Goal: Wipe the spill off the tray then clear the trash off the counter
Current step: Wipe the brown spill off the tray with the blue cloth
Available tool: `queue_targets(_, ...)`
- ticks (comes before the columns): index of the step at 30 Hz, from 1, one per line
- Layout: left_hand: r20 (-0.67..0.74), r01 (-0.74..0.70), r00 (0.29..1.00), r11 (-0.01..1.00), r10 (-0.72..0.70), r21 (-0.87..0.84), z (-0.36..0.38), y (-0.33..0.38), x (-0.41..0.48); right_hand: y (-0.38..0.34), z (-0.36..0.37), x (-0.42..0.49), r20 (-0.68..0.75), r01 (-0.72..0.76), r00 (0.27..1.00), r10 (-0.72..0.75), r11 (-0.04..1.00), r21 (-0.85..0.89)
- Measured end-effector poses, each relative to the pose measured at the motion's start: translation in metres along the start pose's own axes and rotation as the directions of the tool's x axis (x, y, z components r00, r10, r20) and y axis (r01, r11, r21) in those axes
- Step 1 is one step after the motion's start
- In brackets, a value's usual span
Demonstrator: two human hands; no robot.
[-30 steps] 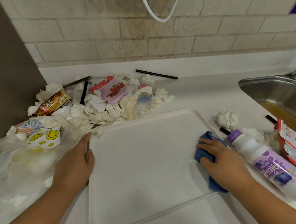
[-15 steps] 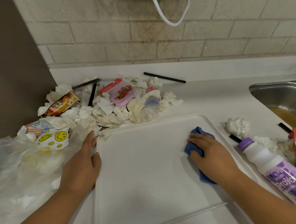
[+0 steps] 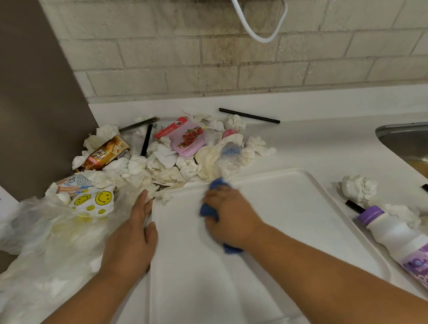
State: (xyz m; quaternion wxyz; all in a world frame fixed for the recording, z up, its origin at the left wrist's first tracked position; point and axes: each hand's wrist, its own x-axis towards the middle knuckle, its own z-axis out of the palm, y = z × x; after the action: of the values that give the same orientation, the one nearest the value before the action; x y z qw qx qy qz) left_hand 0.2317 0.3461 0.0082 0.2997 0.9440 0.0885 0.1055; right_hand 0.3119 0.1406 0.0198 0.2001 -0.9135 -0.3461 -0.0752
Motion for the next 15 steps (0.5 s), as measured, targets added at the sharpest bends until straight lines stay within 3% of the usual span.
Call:
queue_targets(2,-0.001,0.014,1.0,1.0,-0.014,-0.003,0.0,0.0,0.0,-0.016,0.001,0.001,0.1,0.121,0.986,-0.132,0.987,0.106)
queue_targets(3,-0.004,0.017,1.0,1.0,-0.017,-0.004,0.0,0.0,0.0,-0.012,0.003,-0.001,0.075,0.121,0.988,-0.133,0.982,0.146)
queue_targets(6,-0.015,0.009,1.0,1.0,-0.009,0.0,0.001,-0.001,0.0,0.014,-0.002,-0.014,-0.1,-0.09,0.989,0.107,0.983,0.161)
queue_targets(8,-0.019,0.009,1.0,1.0,-0.009,0.008,0.002,-0.002,0.0,0.031,-0.013,-0.02,-0.174,-0.312,0.926,0.336,0.938,0.151)
queue_targets(10,-0.021,0.019,1.0,1.0,-0.018,0.021,0.003,-0.002,0.001,0.036,-0.016,-0.02,-0.173,-0.375,0.908,0.382,0.924,0.069)
queue_targets(12,-0.018,0.021,1.0,0.999,-0.021,0.031,0.003,-0.001,0.002,0.019,-0.017,-0.013,-0.156,-0.316,0.938,0.309,0.949,-0.018)
queue_targets(15,-0.012,0.015,1.0,0.999,-0.014,0.043,0.003,-0.002,0.003,-0.008,-0.003,-0.006,-0.114,-0.033,0.993,0.035,0.999,0.023)
